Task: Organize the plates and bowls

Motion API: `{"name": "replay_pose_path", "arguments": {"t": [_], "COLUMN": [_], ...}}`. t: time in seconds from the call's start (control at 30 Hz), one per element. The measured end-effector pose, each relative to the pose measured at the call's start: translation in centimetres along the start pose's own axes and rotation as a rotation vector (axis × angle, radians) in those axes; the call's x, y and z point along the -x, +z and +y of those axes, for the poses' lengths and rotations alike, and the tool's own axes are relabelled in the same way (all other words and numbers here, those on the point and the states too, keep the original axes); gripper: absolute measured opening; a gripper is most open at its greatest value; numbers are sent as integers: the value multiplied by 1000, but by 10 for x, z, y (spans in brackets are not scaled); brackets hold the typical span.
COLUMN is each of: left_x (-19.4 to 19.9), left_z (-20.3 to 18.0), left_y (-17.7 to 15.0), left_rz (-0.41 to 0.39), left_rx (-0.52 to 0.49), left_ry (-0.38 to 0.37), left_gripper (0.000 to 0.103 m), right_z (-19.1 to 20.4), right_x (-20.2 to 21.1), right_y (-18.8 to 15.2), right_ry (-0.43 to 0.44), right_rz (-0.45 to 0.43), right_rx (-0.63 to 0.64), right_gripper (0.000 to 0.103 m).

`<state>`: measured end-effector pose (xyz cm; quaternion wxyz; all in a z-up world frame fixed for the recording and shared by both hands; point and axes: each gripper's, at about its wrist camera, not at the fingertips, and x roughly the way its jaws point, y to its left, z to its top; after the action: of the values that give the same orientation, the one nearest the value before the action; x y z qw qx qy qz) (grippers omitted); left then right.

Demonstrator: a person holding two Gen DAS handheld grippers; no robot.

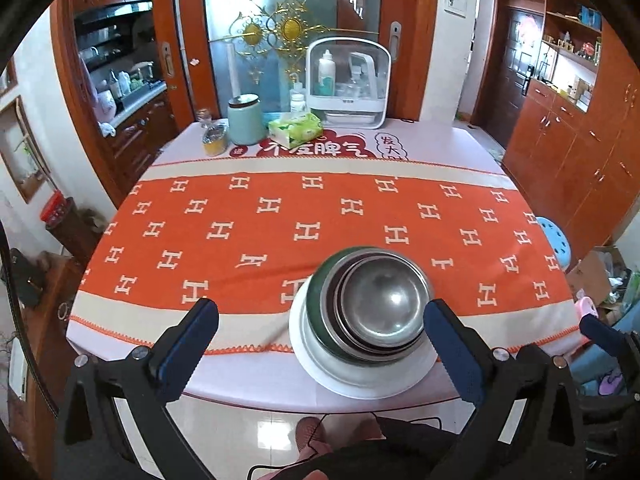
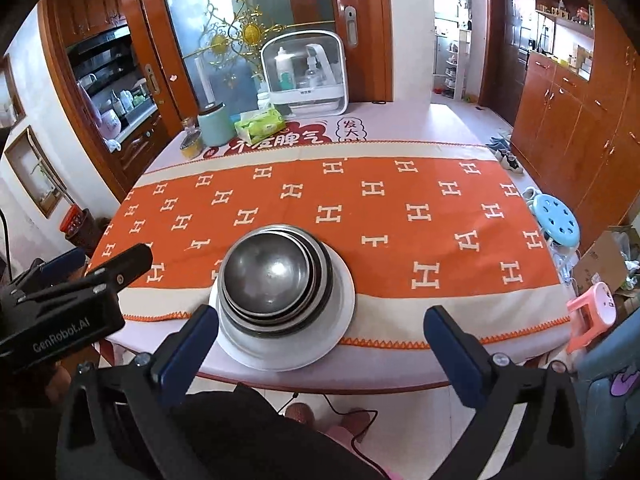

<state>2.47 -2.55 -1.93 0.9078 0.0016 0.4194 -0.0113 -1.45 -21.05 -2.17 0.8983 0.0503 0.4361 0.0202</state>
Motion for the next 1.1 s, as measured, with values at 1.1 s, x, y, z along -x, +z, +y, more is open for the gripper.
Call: {"name": "replay_pose_path", "arguments": {"t": [1.1], "left_x": [5], "left_z": [-12], "left_y": [7], "left_rz": [-59], "left_rx": [-11], "left_ry": [55], "left_gripper": [102], "right_z": [-4], "right_x": [-11], "right_y": [9], "right_ry": [32], "right_rz": [-26], "right_rx": [50], "right_gripper": [103]}}
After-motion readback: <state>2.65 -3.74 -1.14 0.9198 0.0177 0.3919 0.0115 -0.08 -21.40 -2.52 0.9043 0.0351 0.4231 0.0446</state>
